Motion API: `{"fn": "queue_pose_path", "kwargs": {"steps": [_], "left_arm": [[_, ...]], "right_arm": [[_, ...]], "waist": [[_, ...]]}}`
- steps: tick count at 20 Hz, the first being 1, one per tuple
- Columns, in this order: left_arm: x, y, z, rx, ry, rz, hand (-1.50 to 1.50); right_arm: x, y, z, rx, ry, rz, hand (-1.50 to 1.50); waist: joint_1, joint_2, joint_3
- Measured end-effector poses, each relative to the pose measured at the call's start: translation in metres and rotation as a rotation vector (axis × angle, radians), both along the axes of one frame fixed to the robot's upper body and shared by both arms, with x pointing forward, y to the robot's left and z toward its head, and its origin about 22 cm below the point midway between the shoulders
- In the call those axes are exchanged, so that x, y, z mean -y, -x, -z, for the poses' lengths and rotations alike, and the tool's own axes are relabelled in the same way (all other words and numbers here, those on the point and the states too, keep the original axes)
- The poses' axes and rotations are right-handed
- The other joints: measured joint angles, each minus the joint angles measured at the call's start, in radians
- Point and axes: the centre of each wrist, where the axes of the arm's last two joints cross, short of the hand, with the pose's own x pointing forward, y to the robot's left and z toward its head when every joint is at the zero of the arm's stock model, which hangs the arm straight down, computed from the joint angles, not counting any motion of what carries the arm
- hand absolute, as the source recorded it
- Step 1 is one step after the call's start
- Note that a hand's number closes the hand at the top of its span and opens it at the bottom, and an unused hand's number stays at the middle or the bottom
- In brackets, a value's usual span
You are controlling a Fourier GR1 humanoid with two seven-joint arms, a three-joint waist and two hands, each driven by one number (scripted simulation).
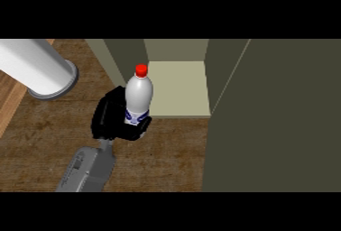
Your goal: Pick up the bottled water, place it into the cabinet and close the cabinet
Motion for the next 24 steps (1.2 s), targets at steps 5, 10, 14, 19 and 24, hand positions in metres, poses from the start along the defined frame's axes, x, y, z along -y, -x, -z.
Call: {"fn": "queue_pose_path", "kwargs": {"steps": [5,10,14,19,24], "left_arm": [[0.002,-0.002,-0.004,-0.024,-0.077,-0.087,1.50],[0.007,-0.005,-0.008,-0.022,-0.166,-0.142,1.50],[0.017,-0.007,-0.011,-0.025,-0.219,-0.180,1.50],[0.024,-0.005,-0.012,-0.029,-0.299,-0.256,1.50],[0.026,-0.003,-0.010,-0.022,-0.359,-0.323,1.50]], "right_arm": [[-0.001,-0.002,0.004,0.005,-0.006,-0.012,-1.50],[-0.004,-0.008,0.004,0.005,-0.012,-0.023,-1.50],[-0.006,-0.012,0.004,0.004,-0.011,-0.033,-1.50],[-0.006,-0.013,0.006,0.002,-0.014,-0.049,-1.50],[-0.009,-0.014,0.006,0.003,-0.018,-0.065,-1.50]], "waist": [[0.002,0.000,-0.003],[-0.004,-0.002,-0.004],[-0.014,-0.003,-0.003],[-0.027,-0.007,0.000],[-0.041,-0.009,0.002]]}}
